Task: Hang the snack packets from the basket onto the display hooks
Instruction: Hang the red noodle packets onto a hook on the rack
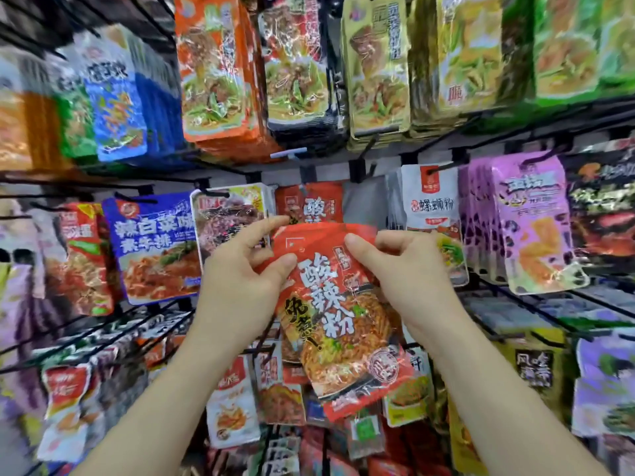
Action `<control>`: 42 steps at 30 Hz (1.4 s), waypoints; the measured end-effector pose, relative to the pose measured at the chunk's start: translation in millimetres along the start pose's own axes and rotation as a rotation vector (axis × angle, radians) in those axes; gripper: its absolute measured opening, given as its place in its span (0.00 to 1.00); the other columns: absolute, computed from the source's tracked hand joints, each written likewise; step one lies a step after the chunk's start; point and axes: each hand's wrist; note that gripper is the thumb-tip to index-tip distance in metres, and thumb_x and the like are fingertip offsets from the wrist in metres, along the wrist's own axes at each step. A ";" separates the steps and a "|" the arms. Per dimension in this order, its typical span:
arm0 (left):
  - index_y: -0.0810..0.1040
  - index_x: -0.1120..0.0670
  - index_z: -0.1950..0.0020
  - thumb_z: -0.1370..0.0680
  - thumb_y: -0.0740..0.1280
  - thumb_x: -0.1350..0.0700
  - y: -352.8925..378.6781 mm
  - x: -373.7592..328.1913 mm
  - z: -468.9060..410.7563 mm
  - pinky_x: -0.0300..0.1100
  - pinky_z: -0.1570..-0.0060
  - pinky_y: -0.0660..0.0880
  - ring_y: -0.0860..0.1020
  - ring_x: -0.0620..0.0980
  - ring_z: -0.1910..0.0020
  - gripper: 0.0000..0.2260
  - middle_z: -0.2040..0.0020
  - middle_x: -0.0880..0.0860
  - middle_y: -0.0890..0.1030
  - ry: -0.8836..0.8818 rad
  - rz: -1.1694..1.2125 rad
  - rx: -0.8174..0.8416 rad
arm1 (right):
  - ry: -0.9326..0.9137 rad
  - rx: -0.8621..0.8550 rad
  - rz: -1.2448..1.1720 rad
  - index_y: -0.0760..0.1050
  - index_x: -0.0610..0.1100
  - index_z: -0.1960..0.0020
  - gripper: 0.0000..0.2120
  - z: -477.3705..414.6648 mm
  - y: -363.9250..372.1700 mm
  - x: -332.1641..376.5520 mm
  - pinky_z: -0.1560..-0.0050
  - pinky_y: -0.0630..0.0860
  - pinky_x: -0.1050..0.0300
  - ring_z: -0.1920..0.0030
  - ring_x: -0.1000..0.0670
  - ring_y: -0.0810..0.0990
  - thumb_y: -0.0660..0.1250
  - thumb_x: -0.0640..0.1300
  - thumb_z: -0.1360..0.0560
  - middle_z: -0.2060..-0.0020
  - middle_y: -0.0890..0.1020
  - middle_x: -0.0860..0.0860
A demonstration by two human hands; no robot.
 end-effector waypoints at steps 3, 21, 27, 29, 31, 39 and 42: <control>0.82 0.46 0.45 0.25 0.70 0.63 -11.9 2.3 -12.9 0.38 0.56 0.80 0.82 0.38 0.58 0.14 0.56 0.42 0.83 0.082 -0.241 -0.121 | -0.062 -0.072 0.017 0.79 0.41 0.67 0.17 -6.5 0.7 -8.2 0.62 0.77 0.50 0.68 0.50 0.79 0.70 0.50 0.25 0.70 0.83 0.48; 0.81 0.46 0.64 0.28 0.75 0.54 -5.7 -23.2 -81.6 0.50 0.55 0.81 0.81 0.45 0.64 0.07 0.64 0.45 0.83 0.020 -0.162 -0.030 | -0.205 -0.189 0.189 0.77 0.37 0.68 0.19 -14.2 -4.7 4.4 0.70 0.61 0.56 0.74 0.54 0.64 0.70 0.50 0.25 0.77 0.72 0.46; 0.80 0.45 0.61 0.27 0.74 0.59 -9.1 -17.8 -82.3 0.52 0.55 0.79 0.80 0.47 0.62 0.09 0.63 0.45 0.82 0.102 -0.105 0.034 | -0.212 -0.196 0.232 0.76 0.34 0.67 0.20 -10.4 -7.3 11.1 0.71 0.62 0.51 0.73 0.51 0.64 0.69 0.50 0.25 0.77 0.71 0.44; 0.82 0.45 0.61 0.26 0.73 0.60 -8.9 -14.7 -81.2 0.49 0.55 0.79 0.80 0.46 0.61 0.09 0.63 0.44 0.83 0.129 -0.142 0.043 | -0.218 -0.202 0.218 0.78 0.34 0.63 0.19 -11.2 -7.6 11.7 0.67 0.72 0.42 0.70 0.41 0.71 0.69 0.51 0.25 0.70 0.79 0.38; 0.83 0.44 0.61 0.26 0.73 0.60 -8.7 -13.1 -80.7 0.43 0.55 0.80 0.81 0.43 0.60 0.10 0.61 0.43 0.84 0.136 -0.150 0.051 | -0.211 -0.212 0.199 0.79 0.33 0.61 0.19 -12.1 -7.2 11.0 0.64 0.75 0.38 0.65 0.34 0.76 0.70 0.51 0.25 0.65 0.80 0.35; 0.83 0.45 0.51 0.27 0.74 0.59 -4.0 -1.3 -89.3 0.45 0.47 0.79 0.81 0.43 0.53 0.10 0.55 0.43 0.83 0.124 -0.167 0.090 | -0.228 -0.183 0.071 0.80 0.36 0.62 0.15 -3.6 -10.9 11.9 0.59 0.77 0.38 0.61 0.35 0.78 0.71 0.48 0.25 0.65 0.81 0.36; 0.84 0.51 0.47 0.26 0.73 0.59 0.3 8.4 -93.2 0.47 0.46 0.78 0.80 0.45 0.51 0.10 0.53 0.46 0.83 0.161 -0.237 0.087 | -0.254 -0.252 0.024 0.82 0.39 0.63 0.12 1.1 -14.1 7.3 0.63 0.75 0.46 0.66 0.40 0.77 0.72 0.47 0.26 0.68 0.82 0.42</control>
Point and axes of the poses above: each hand's wrist, its own z-axis away from the middle knuckle, its own y-axis out of the palm, x = y × z
